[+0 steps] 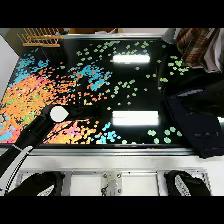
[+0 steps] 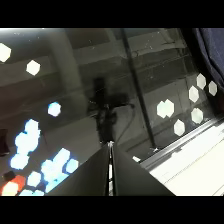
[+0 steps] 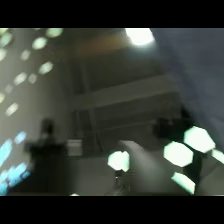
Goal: Fold the clothes and pants, and hang the long-sleeved shirts on hangers.
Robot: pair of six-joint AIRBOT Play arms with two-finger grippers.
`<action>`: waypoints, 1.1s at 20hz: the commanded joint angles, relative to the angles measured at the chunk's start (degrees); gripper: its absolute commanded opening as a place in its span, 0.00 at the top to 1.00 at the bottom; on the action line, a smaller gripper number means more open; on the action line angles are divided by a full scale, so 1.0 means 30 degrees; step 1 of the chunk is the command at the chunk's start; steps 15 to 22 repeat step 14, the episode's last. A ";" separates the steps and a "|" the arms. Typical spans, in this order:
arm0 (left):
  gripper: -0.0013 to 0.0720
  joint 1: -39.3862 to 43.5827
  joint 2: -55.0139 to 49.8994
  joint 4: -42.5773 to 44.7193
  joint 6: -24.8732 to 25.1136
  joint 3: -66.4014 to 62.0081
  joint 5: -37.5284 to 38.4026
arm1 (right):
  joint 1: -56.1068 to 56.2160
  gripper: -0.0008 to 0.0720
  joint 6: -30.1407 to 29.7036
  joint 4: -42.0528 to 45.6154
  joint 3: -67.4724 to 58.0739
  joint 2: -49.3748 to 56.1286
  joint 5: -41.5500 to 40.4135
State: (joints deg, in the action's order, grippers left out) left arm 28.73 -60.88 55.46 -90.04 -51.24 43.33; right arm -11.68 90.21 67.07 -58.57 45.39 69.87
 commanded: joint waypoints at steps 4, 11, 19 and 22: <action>0.97 -0.0007 0.0000 0.0000 0.0000 0.0007 0.0000 | 0.3985 0.94 -0.1086 -0.0911 0.0007 0.0372 0.0452; 0.97 -0.0015 0.0000 0.0000 0.0000 0.0007 0.0000 | 0.3985 0.94 -0.1086 -0.0947 0.0007 0.0372 0.0474; 0.97 -0.0015 -0.0007 0.0000 0.0000 0.0007 0.0000 | 0.3985 0.94 -0.1086 -0.0947 0.0007 0.0372 0.0474; 0.97 -0.0015 -0.0007 0.0000 0.0000 0.0007 0.0000 | 0.3985 0.94 -0.1086 -0.0947 0.0007 0.0372 0.0474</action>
